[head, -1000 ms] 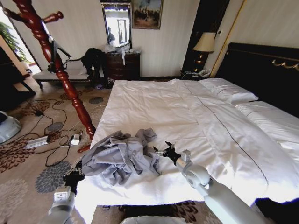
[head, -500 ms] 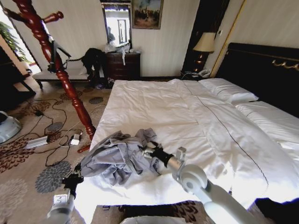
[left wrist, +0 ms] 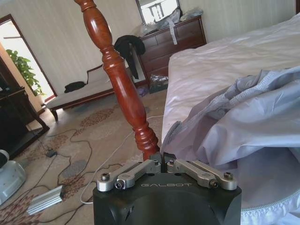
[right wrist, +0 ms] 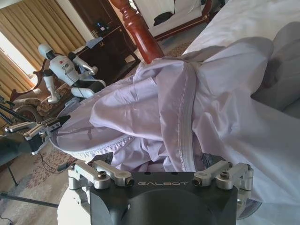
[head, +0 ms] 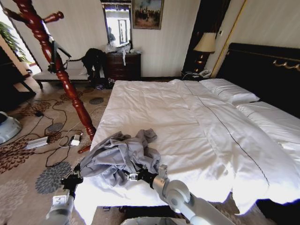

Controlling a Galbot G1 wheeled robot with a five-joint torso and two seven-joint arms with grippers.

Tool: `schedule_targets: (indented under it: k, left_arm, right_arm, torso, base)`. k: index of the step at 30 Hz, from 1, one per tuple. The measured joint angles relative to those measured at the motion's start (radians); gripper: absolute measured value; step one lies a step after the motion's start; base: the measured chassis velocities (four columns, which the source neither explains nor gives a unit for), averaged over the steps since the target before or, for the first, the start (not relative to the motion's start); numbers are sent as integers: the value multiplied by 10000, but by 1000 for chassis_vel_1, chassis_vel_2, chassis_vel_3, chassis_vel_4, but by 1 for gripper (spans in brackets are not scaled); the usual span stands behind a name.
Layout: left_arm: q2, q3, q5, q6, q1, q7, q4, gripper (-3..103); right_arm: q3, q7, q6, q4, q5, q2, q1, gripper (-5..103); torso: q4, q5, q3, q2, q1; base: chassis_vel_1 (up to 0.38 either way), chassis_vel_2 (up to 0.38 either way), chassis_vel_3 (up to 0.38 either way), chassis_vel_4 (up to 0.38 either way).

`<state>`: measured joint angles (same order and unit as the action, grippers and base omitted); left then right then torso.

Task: Pick up the clothes from the bed and hang them on the clothes hanger.

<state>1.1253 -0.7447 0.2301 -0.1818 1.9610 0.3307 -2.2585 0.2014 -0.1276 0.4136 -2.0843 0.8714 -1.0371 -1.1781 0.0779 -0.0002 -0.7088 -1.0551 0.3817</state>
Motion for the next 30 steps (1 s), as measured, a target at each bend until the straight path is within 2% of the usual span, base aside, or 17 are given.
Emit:
schedule_targets:
  k: [12, 17, 30]
  left_arm:
    - [11, -96, 43, 24, -5, -9, 60, 0]
    - [25, -31, 40, 25, -80, -8, 176, 0]
    - [85, -10, 63, 47, -123, 6, 323, 0]
  right_arm:
    - [29, 63, 30, 189, 24, -87, -134, 100]
    - [179, -26, 196, 95, 474, -186, -142, 100]
    - [479, -25, 194, 835, 447, -682, 391, 100]
  torso:
    - [0, 2, 0, 0, 0]
    - [0, 1, 0, -1, 1]
    - [1, 0, 0, 0, 1]
  base:
    - [0, 0, 0, 0]
    - [0, 0, 0, 0]
    - [0, 0, 0, 0]
